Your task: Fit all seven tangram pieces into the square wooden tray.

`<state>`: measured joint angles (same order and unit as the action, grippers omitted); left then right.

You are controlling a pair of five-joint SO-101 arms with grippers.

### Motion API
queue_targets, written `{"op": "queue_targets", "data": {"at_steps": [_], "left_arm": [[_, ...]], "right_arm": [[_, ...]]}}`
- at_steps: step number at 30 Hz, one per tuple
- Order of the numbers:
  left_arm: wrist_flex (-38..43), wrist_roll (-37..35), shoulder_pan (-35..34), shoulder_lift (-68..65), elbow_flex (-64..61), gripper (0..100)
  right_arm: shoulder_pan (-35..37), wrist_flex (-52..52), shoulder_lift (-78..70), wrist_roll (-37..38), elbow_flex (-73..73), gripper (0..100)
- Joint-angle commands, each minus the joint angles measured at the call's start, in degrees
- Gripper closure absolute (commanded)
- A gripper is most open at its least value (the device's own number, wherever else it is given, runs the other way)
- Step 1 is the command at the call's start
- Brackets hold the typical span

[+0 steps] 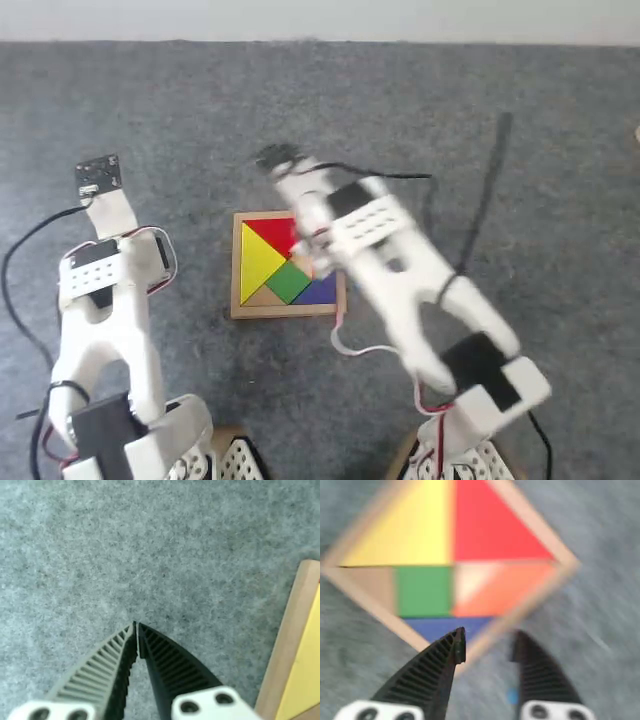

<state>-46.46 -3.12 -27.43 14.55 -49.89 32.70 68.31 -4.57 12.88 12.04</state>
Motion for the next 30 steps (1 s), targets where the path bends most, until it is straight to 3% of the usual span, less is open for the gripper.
{"op": "queue_targets", "data": {"at_steps": [1, 5, 11, 23, 26, 28, 30], "left_arm": [[0.97, 0.26, 0.09, 0.53, 0.75, 99], [0.97, 0.26, 0.18, 0.53, 0.66, 99], [0.97, 0.35, 0.18, 0.53, 0.75, 99], [0.97, 0.35, 0.18, 0.53, 0.66, 99], [0.97, 0.35, 0.18, 0.53, 0.66, 99], [0.97, 0.35, 0.18, 0.53, 0.66, 99], [0.97, 0.35, 0.18, 0.53, 0.66, 99]], "right_arm": [[-7.87, 0.66, 6.81, -0.35, 4.31, 89.8], [-12.18, -2.77, 9.01, -10.55, 12.48, 82.4], [-10.24, -10.51, 9.36, -24.79, 16.62, 78.6], [-6.2, -13.93, 9.36, -36.75, 19.78, 77.2], [-7.08, -14.55, 9.36, -34.46, 19.87, 77.2], [-8.04, -14.11, 9.36, -25.14, 19.87, 77.4], [-8.31, -14.2, 9.27, -11.25, 20.04, 77.4]]}}
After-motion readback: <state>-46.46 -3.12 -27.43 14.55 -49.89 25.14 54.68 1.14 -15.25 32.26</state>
